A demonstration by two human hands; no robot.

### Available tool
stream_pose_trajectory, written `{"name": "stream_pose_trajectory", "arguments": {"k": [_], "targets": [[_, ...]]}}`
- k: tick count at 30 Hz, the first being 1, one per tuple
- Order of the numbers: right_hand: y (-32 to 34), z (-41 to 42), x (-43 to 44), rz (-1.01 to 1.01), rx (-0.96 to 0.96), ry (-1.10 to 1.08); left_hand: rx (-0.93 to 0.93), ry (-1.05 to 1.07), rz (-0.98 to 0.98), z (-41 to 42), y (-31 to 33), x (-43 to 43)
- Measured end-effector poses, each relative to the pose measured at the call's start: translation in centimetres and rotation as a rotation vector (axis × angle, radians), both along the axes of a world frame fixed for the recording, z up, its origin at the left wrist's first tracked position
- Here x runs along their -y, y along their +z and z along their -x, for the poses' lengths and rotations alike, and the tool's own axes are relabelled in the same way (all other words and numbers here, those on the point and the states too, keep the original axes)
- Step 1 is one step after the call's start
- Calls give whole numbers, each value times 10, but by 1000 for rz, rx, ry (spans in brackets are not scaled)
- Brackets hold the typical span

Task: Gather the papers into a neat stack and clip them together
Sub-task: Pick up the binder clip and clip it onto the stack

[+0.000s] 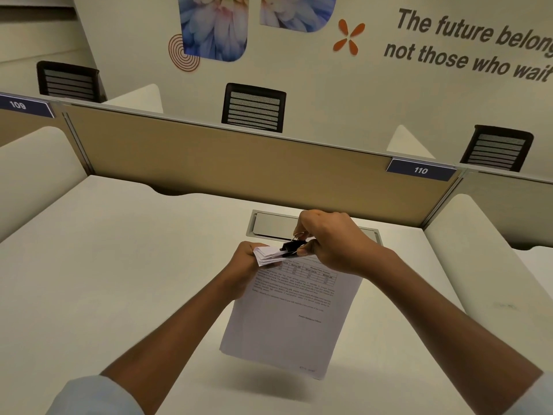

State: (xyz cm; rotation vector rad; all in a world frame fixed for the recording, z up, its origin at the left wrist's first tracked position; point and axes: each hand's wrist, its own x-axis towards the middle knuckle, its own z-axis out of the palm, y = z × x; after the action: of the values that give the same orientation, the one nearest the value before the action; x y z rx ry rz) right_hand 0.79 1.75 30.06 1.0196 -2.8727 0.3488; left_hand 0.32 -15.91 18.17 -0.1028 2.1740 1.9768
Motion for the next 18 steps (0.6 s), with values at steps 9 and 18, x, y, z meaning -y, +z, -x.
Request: {"name": "stream_pose_trajectory", "arguments": {"k": [9,18], "targets": [[-4,-4,0,49,-14,7,63,88,-42,2,0,-1],[-18,0,-2,181,-90,64,81,128,-80,4,-3,-3]]}}
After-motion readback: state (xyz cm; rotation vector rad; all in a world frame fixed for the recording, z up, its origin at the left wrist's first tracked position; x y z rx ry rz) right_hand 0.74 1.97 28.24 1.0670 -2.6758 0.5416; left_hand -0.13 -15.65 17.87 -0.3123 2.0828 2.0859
